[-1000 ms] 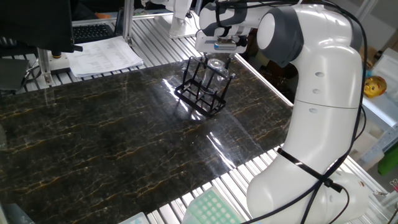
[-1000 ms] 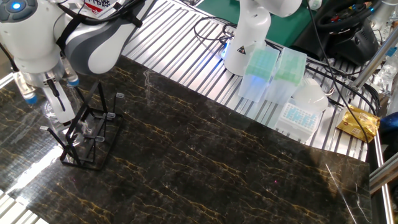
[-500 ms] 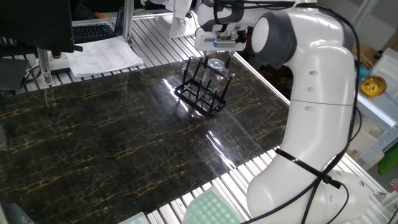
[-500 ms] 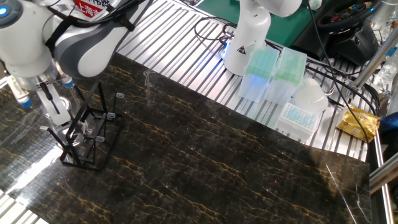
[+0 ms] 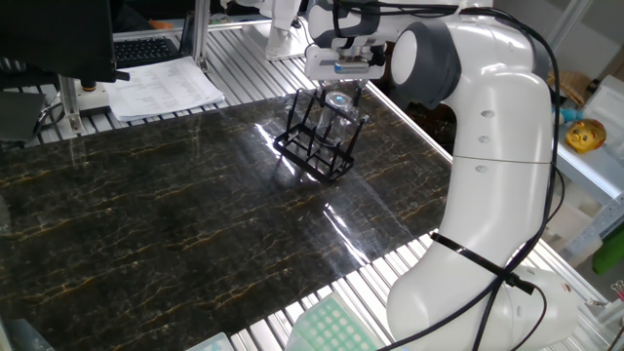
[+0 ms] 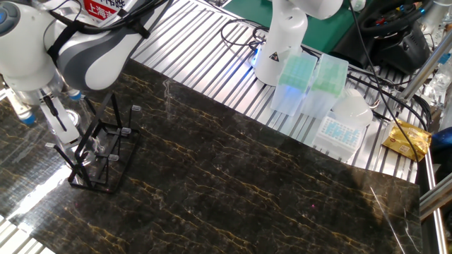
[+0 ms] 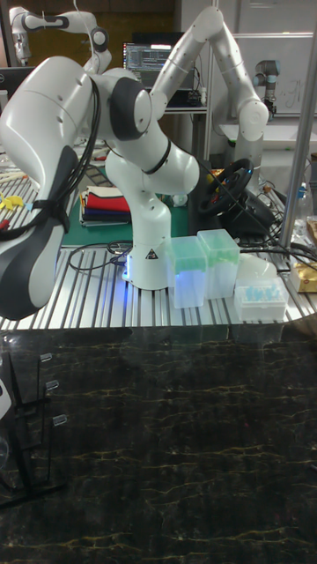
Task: Take the cup off the cup rack
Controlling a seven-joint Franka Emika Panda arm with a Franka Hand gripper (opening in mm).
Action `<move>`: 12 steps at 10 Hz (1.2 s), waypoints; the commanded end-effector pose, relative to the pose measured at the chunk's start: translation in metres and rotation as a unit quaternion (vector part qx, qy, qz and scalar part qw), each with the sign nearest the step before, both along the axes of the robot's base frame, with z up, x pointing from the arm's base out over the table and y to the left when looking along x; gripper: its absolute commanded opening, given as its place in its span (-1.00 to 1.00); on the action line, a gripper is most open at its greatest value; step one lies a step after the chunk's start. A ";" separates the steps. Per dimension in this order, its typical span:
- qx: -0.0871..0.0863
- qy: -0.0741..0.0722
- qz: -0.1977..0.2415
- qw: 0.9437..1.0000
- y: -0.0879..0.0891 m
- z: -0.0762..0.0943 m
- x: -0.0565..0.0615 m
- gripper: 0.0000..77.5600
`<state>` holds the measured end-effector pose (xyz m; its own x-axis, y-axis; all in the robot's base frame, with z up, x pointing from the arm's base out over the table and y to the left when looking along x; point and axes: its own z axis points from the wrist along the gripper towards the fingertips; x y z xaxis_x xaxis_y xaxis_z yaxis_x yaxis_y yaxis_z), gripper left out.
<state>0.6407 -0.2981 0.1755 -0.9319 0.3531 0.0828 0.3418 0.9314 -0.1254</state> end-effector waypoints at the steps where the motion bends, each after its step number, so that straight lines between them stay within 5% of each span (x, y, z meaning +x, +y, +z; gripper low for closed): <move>1: -0.001 0.001 0.004 1.000 -0.001 0.002 0.001 -0.97; 11: -0.001 0.001 0.004 1.000 -0.001 0.002 0.001 -0.97; 12: -0.002 0.000 0.023 1.000 -0.008 0.028 0.004 -0.97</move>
<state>0.6409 -0.2988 0.1759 -0.9346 0.3451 0.0857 0.3333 0.9342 -0.1271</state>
